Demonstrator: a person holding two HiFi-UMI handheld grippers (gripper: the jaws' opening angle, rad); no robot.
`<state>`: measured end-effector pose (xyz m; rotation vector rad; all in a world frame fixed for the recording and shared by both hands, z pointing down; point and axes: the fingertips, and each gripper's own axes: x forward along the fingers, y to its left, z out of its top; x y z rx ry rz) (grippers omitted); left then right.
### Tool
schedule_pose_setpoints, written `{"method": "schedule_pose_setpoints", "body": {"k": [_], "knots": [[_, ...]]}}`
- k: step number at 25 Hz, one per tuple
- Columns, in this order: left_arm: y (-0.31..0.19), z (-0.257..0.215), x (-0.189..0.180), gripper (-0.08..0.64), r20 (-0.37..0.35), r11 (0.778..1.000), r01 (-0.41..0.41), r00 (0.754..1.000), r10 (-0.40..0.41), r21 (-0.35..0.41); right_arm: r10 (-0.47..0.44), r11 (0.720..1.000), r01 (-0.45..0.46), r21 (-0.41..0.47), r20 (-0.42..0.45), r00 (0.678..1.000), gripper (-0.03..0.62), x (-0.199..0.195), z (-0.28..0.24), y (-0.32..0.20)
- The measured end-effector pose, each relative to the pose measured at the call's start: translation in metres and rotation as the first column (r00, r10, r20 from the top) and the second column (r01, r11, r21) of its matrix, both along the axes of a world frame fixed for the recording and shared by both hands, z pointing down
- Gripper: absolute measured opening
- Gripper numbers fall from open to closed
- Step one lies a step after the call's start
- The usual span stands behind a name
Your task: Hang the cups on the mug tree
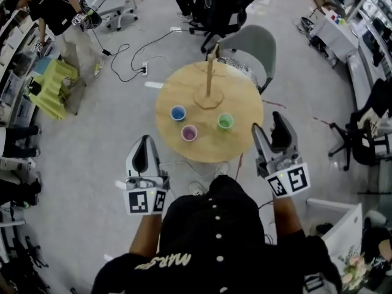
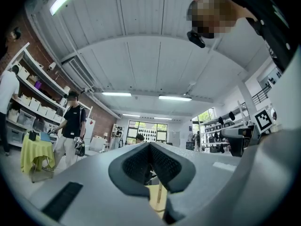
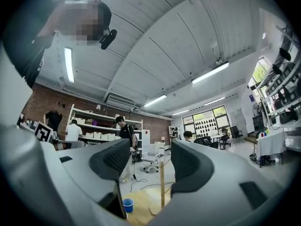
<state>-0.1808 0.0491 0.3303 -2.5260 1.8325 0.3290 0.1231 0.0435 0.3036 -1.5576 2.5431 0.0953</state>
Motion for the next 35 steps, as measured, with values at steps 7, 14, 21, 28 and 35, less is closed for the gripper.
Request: {"method": "schedule_pose_setpoints", "body": {"k": [7,14,21,28,35], "knots": [[-0.036,-0.013,0.024,-0.005,-0.002,1.0,0.015,1.0,-0.015,0.005,-0.031,0.999,0.031,-0.014,-0.009,0.999,0.261,0.015,-0.003,-0.042],[-0.057,-0.001,0.043,-0.003,0.007,1.0,0.015,1.0,-0.014,-0.01,-0.057,0.997,0.057,-0.056,-0.003,0.998,0.261,0.022,0.019,-0.068],[-0.074,0.009,0.064,-0.005,0.021,1.0,-0.007,1.0,0.008,-0.029,-0.089,0.985,0.079,-0.154,-0.055,0.995,0.268,0.023,0.072,-0.095],[-0.085,0.034,0.086,-0.005,0.05,0.997,-0.038,0.998,0.042,-0.065,-0.147,0.95,0.094,-0.297,-0.163,0.975,0.282,0.013,0.18,-0.117],[-0.102,0.059,0.102,-0.003,0.084,0.988,-0.05,0.994,0.062,-0.143,-0.224,0.846,0.079,-0.527,-0.217,0.95,0.299,0.001,0.301,-0.125]]}}
